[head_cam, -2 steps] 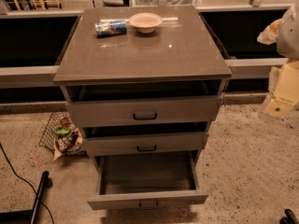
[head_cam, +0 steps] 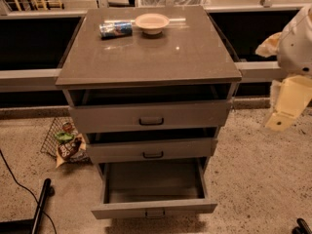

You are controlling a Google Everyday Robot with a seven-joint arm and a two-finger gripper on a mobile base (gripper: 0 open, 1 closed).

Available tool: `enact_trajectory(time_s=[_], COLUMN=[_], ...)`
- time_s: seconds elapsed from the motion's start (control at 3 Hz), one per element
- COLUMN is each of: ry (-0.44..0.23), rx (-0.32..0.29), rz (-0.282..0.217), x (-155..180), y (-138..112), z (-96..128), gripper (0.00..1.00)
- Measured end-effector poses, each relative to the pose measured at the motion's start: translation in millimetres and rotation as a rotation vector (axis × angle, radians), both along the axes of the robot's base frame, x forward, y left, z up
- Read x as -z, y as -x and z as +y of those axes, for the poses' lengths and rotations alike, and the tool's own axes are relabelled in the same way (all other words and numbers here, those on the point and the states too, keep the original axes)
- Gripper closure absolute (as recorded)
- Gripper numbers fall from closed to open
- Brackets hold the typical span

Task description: Close bottom drawer

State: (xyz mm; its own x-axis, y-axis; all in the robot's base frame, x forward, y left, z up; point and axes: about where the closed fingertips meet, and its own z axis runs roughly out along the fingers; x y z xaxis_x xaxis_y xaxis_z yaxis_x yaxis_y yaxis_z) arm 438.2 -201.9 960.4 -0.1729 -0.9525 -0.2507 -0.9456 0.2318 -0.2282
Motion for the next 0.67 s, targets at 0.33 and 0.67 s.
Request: enact_trajectory(time_s=[0.33, 0.67], ry=[-0.064, -0.116], rx=[-0.096, -0.174], rz=[0.033, 0.079], x=[38, 87], y=[2, 5], z=[35, 74], gripper=[0.0, 0.0])
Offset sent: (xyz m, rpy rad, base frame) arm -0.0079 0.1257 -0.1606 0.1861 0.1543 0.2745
